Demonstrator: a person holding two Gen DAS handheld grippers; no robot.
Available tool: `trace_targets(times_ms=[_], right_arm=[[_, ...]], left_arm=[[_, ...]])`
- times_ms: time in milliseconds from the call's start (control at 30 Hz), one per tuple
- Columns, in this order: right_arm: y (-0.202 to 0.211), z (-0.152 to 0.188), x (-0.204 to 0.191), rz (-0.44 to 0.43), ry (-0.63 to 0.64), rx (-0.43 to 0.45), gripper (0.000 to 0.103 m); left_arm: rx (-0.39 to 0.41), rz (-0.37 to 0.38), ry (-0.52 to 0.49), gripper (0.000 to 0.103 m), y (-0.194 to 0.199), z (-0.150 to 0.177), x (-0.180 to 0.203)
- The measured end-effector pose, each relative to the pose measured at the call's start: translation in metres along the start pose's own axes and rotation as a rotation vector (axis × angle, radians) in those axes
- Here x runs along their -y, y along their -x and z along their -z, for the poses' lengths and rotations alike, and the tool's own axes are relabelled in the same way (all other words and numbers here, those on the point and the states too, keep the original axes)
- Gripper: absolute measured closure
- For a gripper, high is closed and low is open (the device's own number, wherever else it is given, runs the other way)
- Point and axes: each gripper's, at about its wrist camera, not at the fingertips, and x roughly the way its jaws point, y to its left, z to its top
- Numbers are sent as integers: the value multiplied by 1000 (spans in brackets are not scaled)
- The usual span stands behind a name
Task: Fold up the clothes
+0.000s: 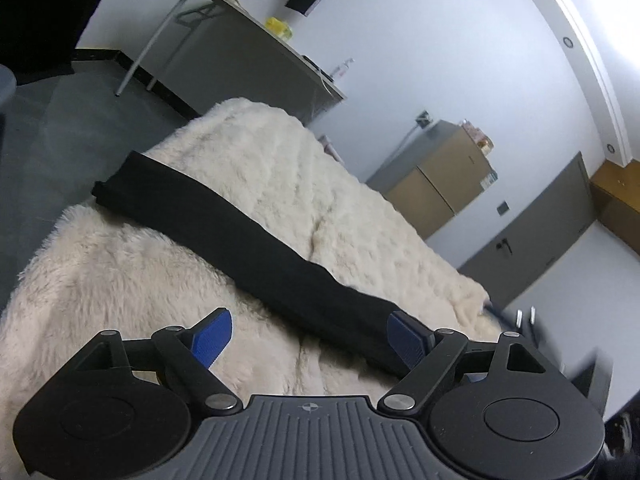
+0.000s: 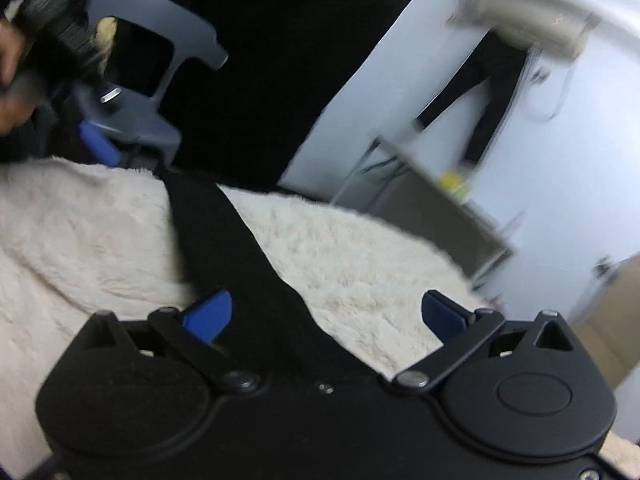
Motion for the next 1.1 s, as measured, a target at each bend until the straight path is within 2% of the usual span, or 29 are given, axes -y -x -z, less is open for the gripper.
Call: trace_targets(times_ms=[67,100,233,367,467,500,533,567,700,867,900,933,967,1000,1033,1100], right_arm=[[-11,-12,62,-151,-59,-150,0],[-16,-15,86,-199,-71,-214,0],[-27,-17,134,-259,-8,-372,0],[-43,-19,160,-359,-13,-483,3],[-60,-3,174,-417,-56,-563,21],[-68,3,179,-443,-87,-604,39],[-74,8,181,-459,-105,-635,51],[-80,13,183,-467,-119,-661,54],[-102,38,182,-525,-155,-740,55],[-123,63,172,-593,-201,-819,44],[-128,69,169,-599,-206,-847,50],[-131,74,167,-621,-229,-870,63],[-131,76,168,-645,-258,-881,71],[-129,77,168,-649,-267,-887,94],[-126,75,169,-650,-264,-884,100],[-117,65,173,-644,-232,-848,101]], left_arm=[[-8,6,-2,22,0,2,0],[-22,-1,-6,22,-4,3,0],[-30,-7,-13,22,-3,3,2],[-22,-1,-9,22,0,3,3],[-47,-15,-8,22,-3,3,1],[-53,-23,-12,22,-5,3,2],[-54,-28,-20,22,-5,4,3],[-53,-29,-23,22,-5,4,4],[-52,-47,-27,22,-7,5,4],[-83,-72,-37,22,-15,7,3],[-90,-76,-40,22,-16,7,4],[-98,-81,-48,22,-18,7,4],[-103,-82,-51,22,-19,8,5],[-107,-82,-54,22,-21,8,5],[-110,-83,-56,22,-22,8,5],[-117,-84,-59,22,-24,8,4]])
